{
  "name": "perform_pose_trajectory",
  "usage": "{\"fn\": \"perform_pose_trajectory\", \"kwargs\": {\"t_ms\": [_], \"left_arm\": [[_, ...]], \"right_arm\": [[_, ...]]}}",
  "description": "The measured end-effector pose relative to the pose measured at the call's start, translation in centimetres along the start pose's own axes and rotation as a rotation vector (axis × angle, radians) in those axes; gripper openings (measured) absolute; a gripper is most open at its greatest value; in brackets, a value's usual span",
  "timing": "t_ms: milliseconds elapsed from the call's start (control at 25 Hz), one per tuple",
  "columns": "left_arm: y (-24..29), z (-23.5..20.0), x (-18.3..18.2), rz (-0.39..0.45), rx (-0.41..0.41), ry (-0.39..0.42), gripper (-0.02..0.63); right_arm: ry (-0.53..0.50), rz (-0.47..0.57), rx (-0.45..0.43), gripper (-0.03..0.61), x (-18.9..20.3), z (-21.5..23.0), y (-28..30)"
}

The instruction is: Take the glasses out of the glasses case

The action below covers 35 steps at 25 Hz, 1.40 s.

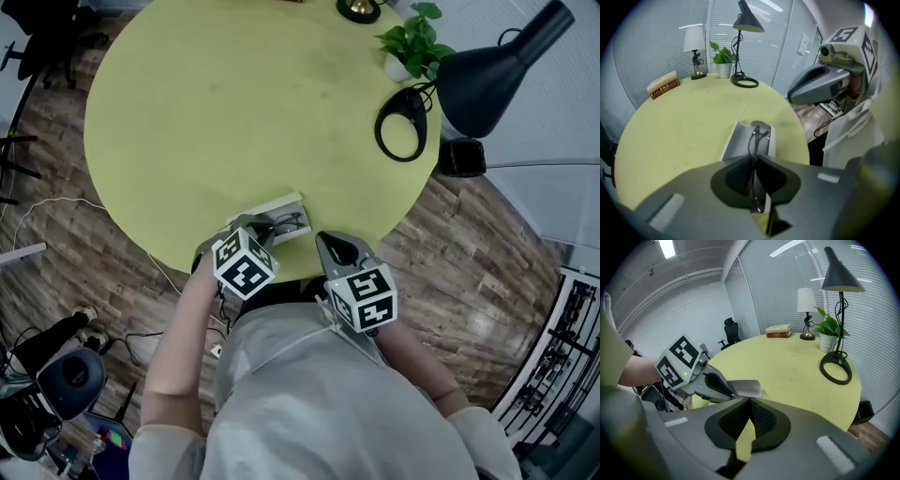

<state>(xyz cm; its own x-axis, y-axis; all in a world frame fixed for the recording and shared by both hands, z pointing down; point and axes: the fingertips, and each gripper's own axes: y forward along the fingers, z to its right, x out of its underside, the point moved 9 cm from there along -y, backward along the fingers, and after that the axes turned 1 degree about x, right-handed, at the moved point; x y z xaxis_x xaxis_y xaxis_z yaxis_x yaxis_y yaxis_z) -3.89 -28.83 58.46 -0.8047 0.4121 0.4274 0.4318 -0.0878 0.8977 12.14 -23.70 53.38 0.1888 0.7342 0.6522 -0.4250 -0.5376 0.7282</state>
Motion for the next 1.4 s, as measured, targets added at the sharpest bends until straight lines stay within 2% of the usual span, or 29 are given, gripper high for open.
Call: {"fn": "perform_pose_trajectory", "kwargs": {"t_ms": [200,560,800,960,1080,1240,1400], "left_arm": [[-0.1,0.1,-0.1,0.024,-0.047,0.067,0.017],[-1.3,0.6,-0.1,0.084,-0.062,0.079,0.016],[-3.3,0.7,-0.9,0.145,-0.102,0.092,0.017],[-5.5,0.3,-1.8,0.255,-0.124,0.023,0.015],[-7.2,0.2,-2.0,0.34,-0.172,-0.045,0.016],[-9.6,0.1,-1.7,0.463,-0.279,-0.159,0.015],[-12.2,0.4,-1.3,0.604,-0.39,-0.283,0.016]], "right_arm": [[0.007,0.01,0.021,0.0,-0.2,0.9,-0.5],[0.014,0.042,0.053,-0.001,-1.1,1.5,-1.3],[0.007,0.055,0.068,0.0,-1.4,1.5,-2.1],[0.005,0.066,0.073,0.0,-1.8,1.6,-2.4],[0.003,0.084,0.087,-0.002,-2.3,1.5,-2.5],[-0.012,0.109,0.081,-0.002,-3.3,1.0,-2.7],[-0.072,0.147,0.056,-0.002,-4.6,-0.1,-3.2]]}}
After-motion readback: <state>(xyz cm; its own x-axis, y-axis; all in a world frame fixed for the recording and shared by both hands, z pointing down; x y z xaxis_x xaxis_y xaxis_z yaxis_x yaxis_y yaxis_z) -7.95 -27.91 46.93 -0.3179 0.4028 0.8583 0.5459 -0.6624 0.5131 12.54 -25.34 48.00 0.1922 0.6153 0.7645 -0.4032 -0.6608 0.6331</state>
